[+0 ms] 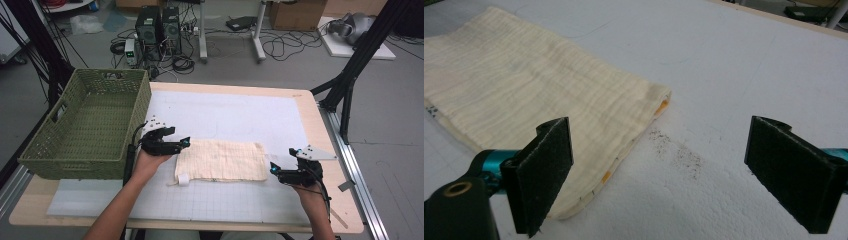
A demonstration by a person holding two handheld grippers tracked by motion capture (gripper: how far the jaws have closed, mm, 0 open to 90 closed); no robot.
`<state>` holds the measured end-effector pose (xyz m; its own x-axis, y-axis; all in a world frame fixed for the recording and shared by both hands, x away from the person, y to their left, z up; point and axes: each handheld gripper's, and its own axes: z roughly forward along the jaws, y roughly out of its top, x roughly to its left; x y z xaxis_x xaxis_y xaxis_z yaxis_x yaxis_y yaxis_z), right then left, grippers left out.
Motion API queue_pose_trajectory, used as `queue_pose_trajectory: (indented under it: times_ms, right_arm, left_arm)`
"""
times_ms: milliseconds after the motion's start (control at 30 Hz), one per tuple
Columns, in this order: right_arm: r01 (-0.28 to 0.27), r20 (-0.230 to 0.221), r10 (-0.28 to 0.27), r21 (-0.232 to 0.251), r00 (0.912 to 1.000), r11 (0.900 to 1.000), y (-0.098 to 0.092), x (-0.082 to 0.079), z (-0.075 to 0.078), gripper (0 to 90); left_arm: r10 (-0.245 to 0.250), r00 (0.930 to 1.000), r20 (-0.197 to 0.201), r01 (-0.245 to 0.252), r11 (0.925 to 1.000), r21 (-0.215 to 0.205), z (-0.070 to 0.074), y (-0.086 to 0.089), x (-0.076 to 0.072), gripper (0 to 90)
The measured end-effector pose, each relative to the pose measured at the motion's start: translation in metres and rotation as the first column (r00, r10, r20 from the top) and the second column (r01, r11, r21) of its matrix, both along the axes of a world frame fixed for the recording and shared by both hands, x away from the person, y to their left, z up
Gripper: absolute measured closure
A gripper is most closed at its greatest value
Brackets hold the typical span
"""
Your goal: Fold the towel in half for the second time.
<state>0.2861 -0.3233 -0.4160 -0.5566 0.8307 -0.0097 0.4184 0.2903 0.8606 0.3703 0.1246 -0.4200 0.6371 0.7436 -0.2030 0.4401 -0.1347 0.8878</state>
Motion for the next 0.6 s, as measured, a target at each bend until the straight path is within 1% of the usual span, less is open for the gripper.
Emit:
queue_pose_trajectory:
  times_ms: [33, 67, 133, 167, 200, 233, 267, 333, 433, 500, 533, 567, 600]
  right_arm:
    - [0.000, -0.002, 0.000, 0.000, 1.0000, 1.000, 0.000, 0.000, 0.000, 11.3]
    - [0.001, -0.008, -0.001, 0.002, 1.0000, 1.000, 0.001, 0.000, 0.000, 11.3]
    - [-0.004, -0.006, 0.004, -0.002, 1.0000, 1.000, 0.002, 0.001, -0.001, 11.3]
    - [-0.006, -0.008, 0.006, -0.005, 0.9999, 1.000, 0.002, 0.001, -0.001, 11.3]
    - [-0.011, -0.006, 0.011, -0.007, 0.9999, 1.000, 0.002, 0.001, -0.001, 11.3]
    - [-0.010, -0.012, 0.010, -0.004, 0.9999, 1.000, 0.003, 0.001, -0.001, 11.3]
    - [-0.008, -0.011, 0.008, -0.005, 0.9999, 1.000, 0.003, 0.002, -0.002, 11.3]
    - [-0.012, -0.014, 0.012, -0.008, 0.9998, 1.000, 0.003, 0.002, -0.002, 11.3]
    - [-0.013, -0.016, 0.013, -0.008, 0.9998, 1.000, 0.003, 0.002, -0.002, 11.3]
    - [-0.014, -0.015, 0.013, -0.008, 0.9998, 1.000, 0.003, 0.002, -0.002, 11.3]
    - [-0.013, -0.016, 0.013, -0.008, 0.9998, 1.000, 0.003, 0.002, -0.002, 11.3]
    - [-0.012, -0.018, 0.012, -0.007, 0.9998, 1.000, 0.003, 0.002, -0.002, 11.3]
    - [-0.013, -0.018, 0.013, -0.008, 0.9998, 1.000, 0.003, 0.002, -0.002, 11.3]
  left_arm:
    - [0.009, 0.9999, -0.012, -0.008, 0.9998, 0.017, -0.002, -0.001, 0.003, 25.0]
    - [0.013, 0.9997, -0.019, -0.013, 0.9997, 0.021, -0.004, -0.002, 0.006, 26.4]
    - [0.022, 0.9994, -0.026, -0.021, 0.9990, 0.038, -0.006, -0.004, 0.011, 28.8]
    - [0.022, 0.9993, -0.031, -0.021, 0.9990, 0.039, -0.007, -0.005, 0.013, 29.8]
    - [0.019, 0.9993, -0.032, -0.018, 0.9987, 0.048, -0.007, -0.006, 0.015, 31.0]
    - [0.012, 0.9990, -0.043, -0.009, 0.9982, 0.059, -0.008, -0.007, 0.017, 32.9]
    - [0.010, 0.9989, -0.046, -0.007, 0.9972, 0.075, -0.009, -0.008, 0.019, 34.9]
    - [0.031, 0.9982, -0.051, -0.026, 0.9953, 0.093, -0.013, -0.010, 0.022, 37.2]
    - [0.042, 0.9950, -0.091, -0.030, 0.9910, 0.131, -0.021, -0.008, 0.026, 43.1]
    - [0.041, 0.9935, -0.106, -0.026, 0.9891, 0.145, -0.024, -0.008, 0.029, 46.2]
    - [0.040, 0.9931, -0.110, -0.024, 0.9888, 0.147, -0.026, -0.008, 0.029, 47.4]
    - [0.037, 0.9930, -0.112, -0.019, 0.9871, 0.159, -0.027, -0.008, 0.030, 48.7]
    - [0.041, 0.9924, -0.116, -0.022, 0.9869, 0.160, -0.028, -0.009, 0.030, 49.3]
